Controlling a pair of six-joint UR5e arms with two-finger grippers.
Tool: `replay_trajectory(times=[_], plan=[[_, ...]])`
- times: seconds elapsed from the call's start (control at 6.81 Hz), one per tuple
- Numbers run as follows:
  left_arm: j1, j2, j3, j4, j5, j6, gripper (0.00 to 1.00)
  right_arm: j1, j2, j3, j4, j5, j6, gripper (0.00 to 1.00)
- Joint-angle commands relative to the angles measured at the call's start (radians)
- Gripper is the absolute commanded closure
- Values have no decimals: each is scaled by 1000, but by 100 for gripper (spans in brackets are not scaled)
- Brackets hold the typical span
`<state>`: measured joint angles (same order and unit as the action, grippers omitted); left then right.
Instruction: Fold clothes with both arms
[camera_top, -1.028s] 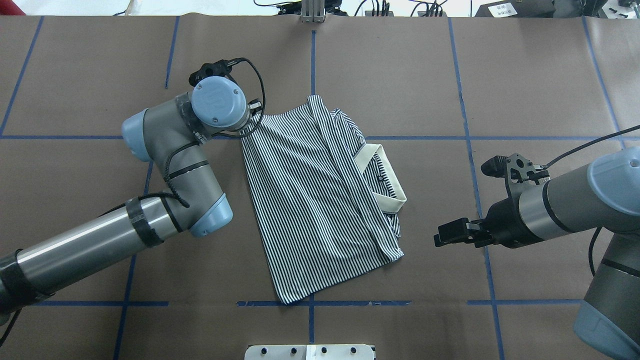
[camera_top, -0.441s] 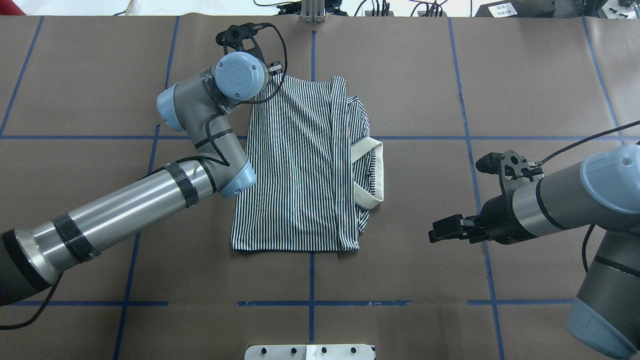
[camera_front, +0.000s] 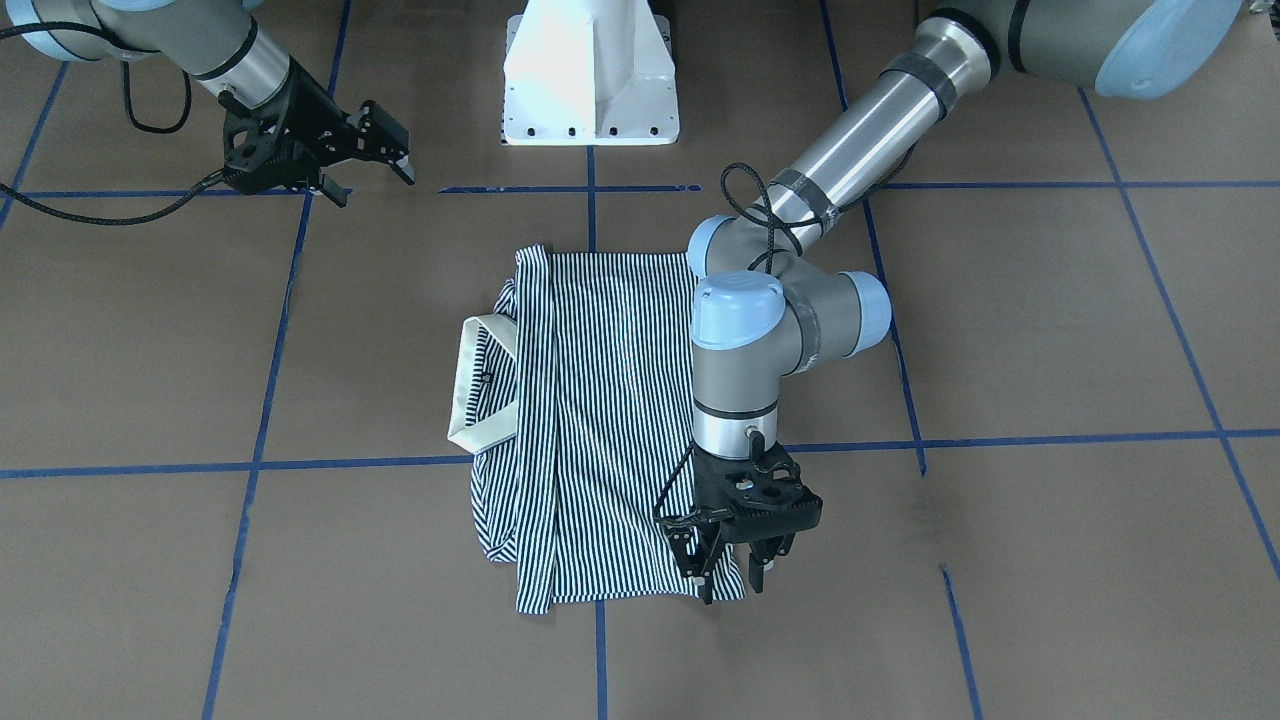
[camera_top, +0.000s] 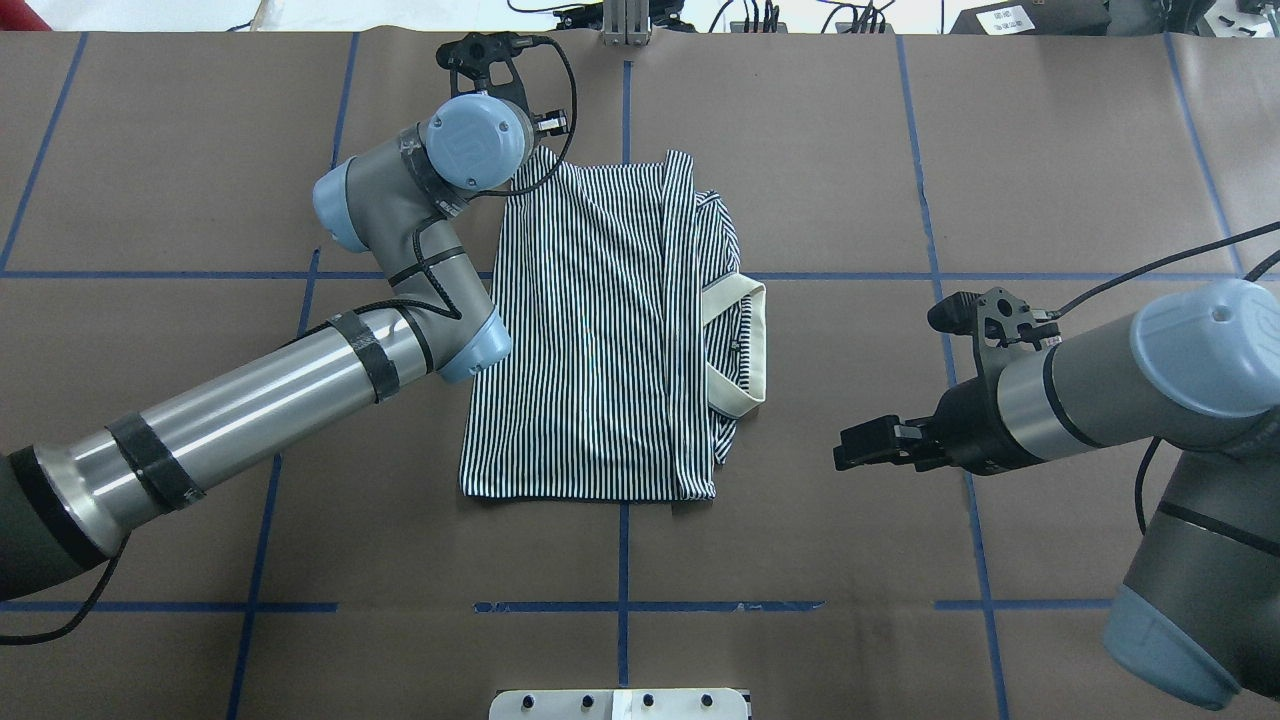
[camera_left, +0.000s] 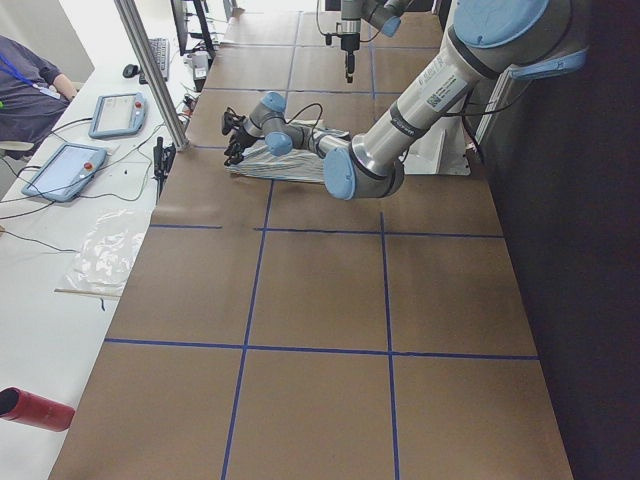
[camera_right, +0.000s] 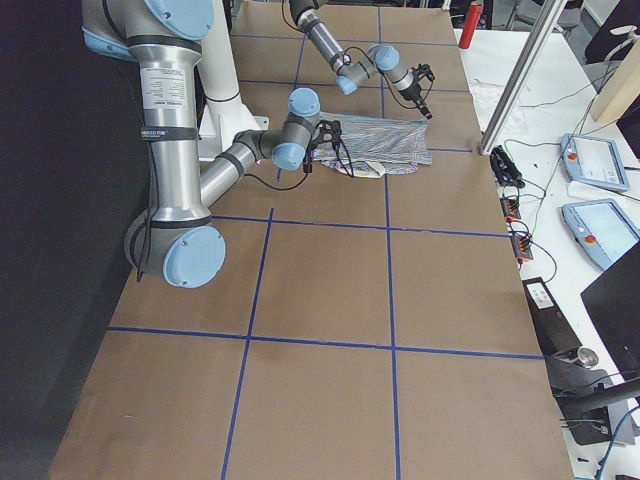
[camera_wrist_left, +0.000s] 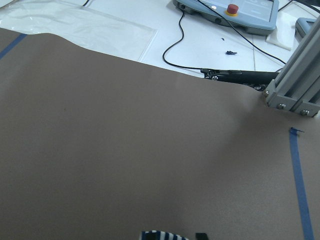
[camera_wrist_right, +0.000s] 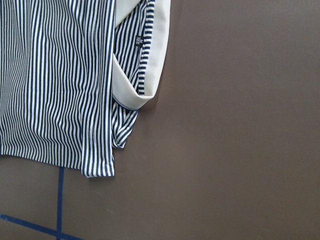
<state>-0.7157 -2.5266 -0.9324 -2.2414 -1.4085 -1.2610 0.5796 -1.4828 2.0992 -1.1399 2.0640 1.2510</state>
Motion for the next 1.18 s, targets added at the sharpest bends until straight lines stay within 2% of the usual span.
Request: replay_trajectory(times=[0.0, 0.15, 0.29, 0.44, 0.59, 0.73, 0.88, 1.03], plan=[[-31, 15, -75, 84, -146, 51, 0, -20, 155, -30, -221, -91, -15, 0], [-31, 114, -230, 148, -193, 54, 0, -33, 274, -86, -350, -122, -18, 0], [-28, 235, -410, 187, -225, 54, 0, -58, 367, -150, -424, -169, -18, 0], [-27, 315, -545, 250, -283, 54, 0, -70, 437, -221, -458, -201, -18, 0], [-18, 374, -678, 325, -296, 54, 0, -87, 508, -320, -468, -223, -16, 0], [-1, 420, -775, 380, -309, 52, 0, -95, 580, -417, -478, -228, -7, 0], [2, 440, -805, 384, -311, 48, 0, -116, 619, -486, -506, -229, -2, 0], [2, 443, -801, 382, -311, 48, 0, -130, 630, -499, -511, -229, -1, 0]])
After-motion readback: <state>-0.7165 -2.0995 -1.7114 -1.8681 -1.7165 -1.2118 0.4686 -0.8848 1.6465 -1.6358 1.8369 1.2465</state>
